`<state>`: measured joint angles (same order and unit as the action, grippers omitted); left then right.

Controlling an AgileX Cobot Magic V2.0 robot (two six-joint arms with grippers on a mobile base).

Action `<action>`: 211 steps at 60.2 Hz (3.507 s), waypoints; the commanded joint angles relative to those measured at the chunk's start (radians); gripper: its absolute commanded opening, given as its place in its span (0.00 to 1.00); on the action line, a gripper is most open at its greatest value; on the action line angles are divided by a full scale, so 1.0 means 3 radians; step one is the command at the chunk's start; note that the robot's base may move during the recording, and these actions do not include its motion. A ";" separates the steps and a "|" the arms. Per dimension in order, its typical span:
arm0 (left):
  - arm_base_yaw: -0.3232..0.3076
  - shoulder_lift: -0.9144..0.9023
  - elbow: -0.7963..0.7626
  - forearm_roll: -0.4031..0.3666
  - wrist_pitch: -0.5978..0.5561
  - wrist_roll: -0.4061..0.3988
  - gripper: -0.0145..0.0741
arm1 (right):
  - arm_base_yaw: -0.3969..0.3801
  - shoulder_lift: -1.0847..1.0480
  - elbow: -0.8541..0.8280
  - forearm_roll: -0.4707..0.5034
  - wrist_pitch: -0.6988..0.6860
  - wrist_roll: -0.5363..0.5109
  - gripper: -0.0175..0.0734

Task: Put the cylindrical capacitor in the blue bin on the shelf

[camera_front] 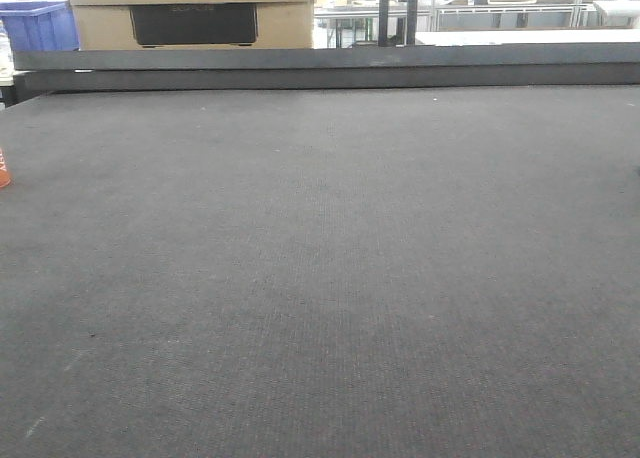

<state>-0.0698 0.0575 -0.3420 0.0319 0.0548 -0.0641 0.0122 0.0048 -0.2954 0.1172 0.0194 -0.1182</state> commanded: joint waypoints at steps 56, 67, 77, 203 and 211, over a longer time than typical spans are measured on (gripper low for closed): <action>-0.0157 0.1298 -0.1199 0.0225 0.0922 0.0035 0.84 | -0.0014 0.2916 -0.0588 0.0003 -0.0316 -0.0006 0.82; -0.0157 0.1298 -0.1199 0.0225 0.0922 0.0035 0.84 | -0.0144 0.3425 -0.0208 0.0003 -0.1377 -0.0006 0.82; -0.0157 0.1298 -0.1199 0.0225 0.0922 0.0035 0.84 | -0.0295 0.3974 -0.0206 0.0009 -0.2176 -0.0006 0.82; -0.0155 0.1428 -0.1107 0.0362 0.0842 0.0035 0.84 | -0.0463 0.5849 -0.1767 -0.0063 -0.2391 -0.0006 0.01; -0.0155 0.1654 -0.0897 0.0362 0.0612 0.0035 0.84 | -0.0456 0.5211 -0.1767 -0.0063 -0.1942 -0.0006 0.01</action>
<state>-0.1100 0.5115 -0.6459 0.1399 0.2973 -0.0538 -0.1240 1.6807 -0.8261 0.1025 -0.6267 -0.1182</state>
